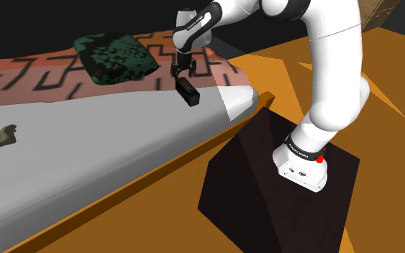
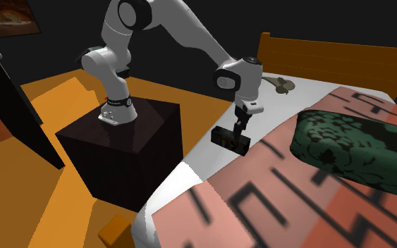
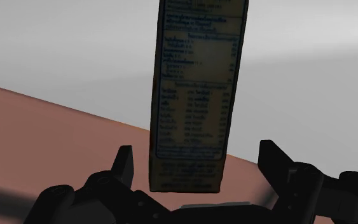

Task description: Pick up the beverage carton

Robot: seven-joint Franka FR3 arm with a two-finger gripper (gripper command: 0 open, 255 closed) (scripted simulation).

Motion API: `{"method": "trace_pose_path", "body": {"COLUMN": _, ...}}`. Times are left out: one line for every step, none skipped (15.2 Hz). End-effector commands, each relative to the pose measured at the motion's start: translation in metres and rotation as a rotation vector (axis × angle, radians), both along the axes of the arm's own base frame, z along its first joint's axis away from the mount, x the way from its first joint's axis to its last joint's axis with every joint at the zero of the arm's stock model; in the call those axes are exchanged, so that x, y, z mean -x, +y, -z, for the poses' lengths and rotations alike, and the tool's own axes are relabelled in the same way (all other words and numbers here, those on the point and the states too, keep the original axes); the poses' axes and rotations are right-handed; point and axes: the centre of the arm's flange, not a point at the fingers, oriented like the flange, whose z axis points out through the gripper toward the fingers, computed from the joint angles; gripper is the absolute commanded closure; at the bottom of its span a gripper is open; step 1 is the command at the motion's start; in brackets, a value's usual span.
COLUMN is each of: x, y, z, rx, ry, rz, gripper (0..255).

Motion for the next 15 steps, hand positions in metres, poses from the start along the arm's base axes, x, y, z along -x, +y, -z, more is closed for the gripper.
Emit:
{"method": "trace_pose_path", "body": {"x": -0.001, "y": -0.001, "z": 0.011, "rx": 0.0, "ry": -0.001, "rz": 0.001, "gripper": 0}}
{"method": "trace_pose_path", "body": {"x": -0.001, "y": -0.001, "z": 0.016, "rx": 0.0, "ry": -0.001, "rz": 0.001, "gripper": 0}}
{"method": "trace_pose_path", "body": {"x": -0.001, "y": -0.001, "z": 0.022, "rx": 0.0, "ry": -0.001, "rz": 0.001, "gripper": 0}}
{"method": "trace_pose_path", "body": {"x": -0.001, "y": -0.001, "z": 0.027, "rx": 0.0, "ry": -0.001, "rz": 0.001, "gripper": 0}}
{"method": "trace_pose_path", "body": {"x": -0.001, "y": -0.001, "z": 0.035, "rx": 0.0, "ry": -0.001, "rz": 0.001, "gripper": 0}}
{"method": "trace_pose_path", "body": {"x": -0.001, "y": -0.001, "z": 0.035, "rx": 0.0, "ry": -0.001, "rz": 0.001, "gripper": 0}}
{"method": "trace_pose_path", "body": {"x": -0.001, "y": -0.001, "z": 0.035, "rx": 0.0, "ry": -0.001, "rz": 0.001, "gripper": 0}}
{"method": "trace_pose_path", "body": {"x": -0.001, "y": -0.001, "z": 0.035, "rx": 0.0, "ry": -0.001, "rz": 0.001, "gripper": 255}}
{"method": "trace_pose_path", "body": {"x": -0.001, "y": -0.001, "z": 0.035, "rx": 0.0, "ry": -0.001, "rz": 0.001, "gripper": 255}}
{"method": "trace_pose_path", "body": {"x": -0.001, "y": -0.001, "z": 0.036, "rx": 0.0, "ry": -0.001, "rz": 0.001, "gripper": 255}}
{"method": "trace_pose_path", "body": {"x": -0.001, "y": 0.0, "z": 0.035, "rx": 0.0, "ry": -0.001, "rz": 0.001, "gripper": 255}}
{"method": "trace_pose_path", "body": {"x": -0.001, "y": -0.001, "z": 0.036, "rx": 0.0, "ry": -0.001, "rz": 0.001, "gripper": 255}}
{"method": "trace_pose_path", "body": {"x": -0.001, "y": 0.0, "z": 0.036, "rx": 0.0, "ry": -0.001, "rz": 0.001, "gripper": 255}}
{"method": "trace_pose_path", "body": {"x": -0.001, "y": 0.0, "z": 0.036, "rx": 0.0, "ry": -0.001, "rz": 0.001, "gripper": 255}}
{"method": "trace_pose_path", "body": {"x": -0.001, "y": 0.0, "z": 0.036, "rx": 0.0, "ry": -0.001, "rz": 0.001, "gripper": 255}}
